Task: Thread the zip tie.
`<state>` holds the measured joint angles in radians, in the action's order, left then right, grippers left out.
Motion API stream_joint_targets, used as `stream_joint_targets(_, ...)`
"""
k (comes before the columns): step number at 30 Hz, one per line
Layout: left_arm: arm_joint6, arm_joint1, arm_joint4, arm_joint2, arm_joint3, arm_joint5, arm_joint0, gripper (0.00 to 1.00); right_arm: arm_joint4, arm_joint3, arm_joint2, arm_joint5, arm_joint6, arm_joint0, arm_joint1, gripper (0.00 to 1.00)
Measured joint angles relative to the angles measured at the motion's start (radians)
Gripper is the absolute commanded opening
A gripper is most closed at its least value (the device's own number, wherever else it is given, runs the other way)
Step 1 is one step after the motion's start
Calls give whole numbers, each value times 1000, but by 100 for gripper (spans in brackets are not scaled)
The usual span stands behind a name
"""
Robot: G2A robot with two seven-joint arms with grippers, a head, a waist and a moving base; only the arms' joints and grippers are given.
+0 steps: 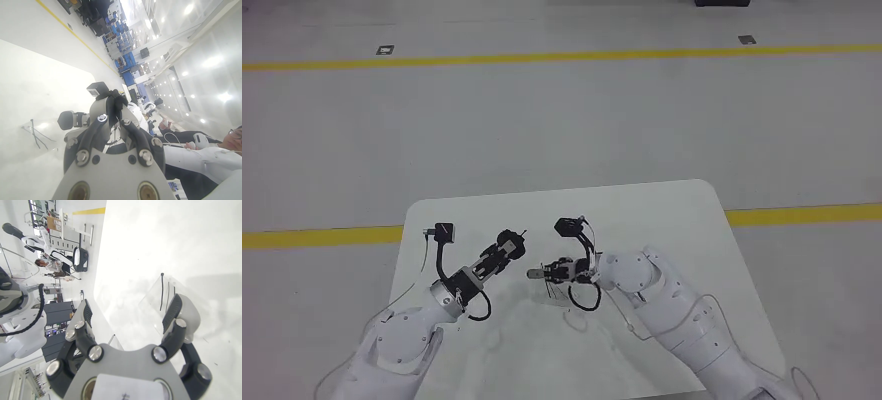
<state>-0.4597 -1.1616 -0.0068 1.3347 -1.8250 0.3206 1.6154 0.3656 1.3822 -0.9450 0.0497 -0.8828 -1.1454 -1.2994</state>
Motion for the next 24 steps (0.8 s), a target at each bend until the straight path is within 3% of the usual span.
stream_joint_targets(6, 0, 0, 0, 0, 0, 0, 0, 0, -46, -85, 46, 36, 25, 38, -17, 100)
stream_joint_targets(11, 0, 0, 0, 0, 0, 0, 0, 0, -41, -124, 77, 22, 42, 58, -27, 100)
stream_joint_targets(24, 0, 0, 0, 0, 0, 0, 0, 0, -41, -146, 95, 32, 40, 65, -31, 100)
